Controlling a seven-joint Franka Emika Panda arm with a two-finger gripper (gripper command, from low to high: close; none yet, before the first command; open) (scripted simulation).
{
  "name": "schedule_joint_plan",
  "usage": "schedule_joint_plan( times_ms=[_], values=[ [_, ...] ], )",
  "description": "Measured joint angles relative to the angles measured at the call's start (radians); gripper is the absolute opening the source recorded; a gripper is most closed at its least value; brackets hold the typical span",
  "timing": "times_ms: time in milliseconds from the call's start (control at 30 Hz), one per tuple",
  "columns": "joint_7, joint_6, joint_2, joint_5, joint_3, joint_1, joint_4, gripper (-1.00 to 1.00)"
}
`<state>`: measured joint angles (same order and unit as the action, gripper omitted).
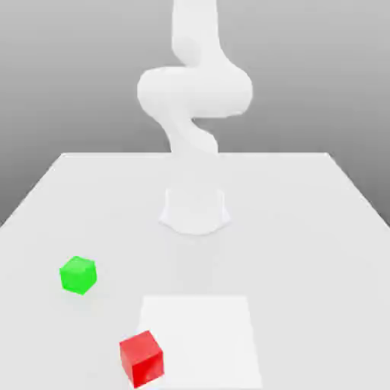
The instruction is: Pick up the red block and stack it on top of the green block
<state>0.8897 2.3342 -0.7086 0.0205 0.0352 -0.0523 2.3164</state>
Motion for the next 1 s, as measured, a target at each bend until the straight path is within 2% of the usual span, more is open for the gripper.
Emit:
schedule_joint_plan(
  times_ms=[300, 533, 667, 833, 967, 1000],
  values=[
    [0.338, 0.121, 0.335, 0.089, 0.099, -0.161, 0.058, 0.0],
    [0.586, 0.214, 0.59, 0.142, 0.105, -0.22, 0.103, 0.0],
    [0.698, 0.27, 0.73, 0.132, 0.094, -0.247, 0.13, 0.0],
    [0.789, 0.348, 0.896, 0.06, 0.095, -0.257, 0.162, 0.0],
    [0.823, 0.458, 1.038, 0.074, 0.067, -0.238, 0.148, 0.0],
    [0.83, 0.488, 1.074, 0.083, 0.057, -0.23, 0.142, -1.0]
  ],
)
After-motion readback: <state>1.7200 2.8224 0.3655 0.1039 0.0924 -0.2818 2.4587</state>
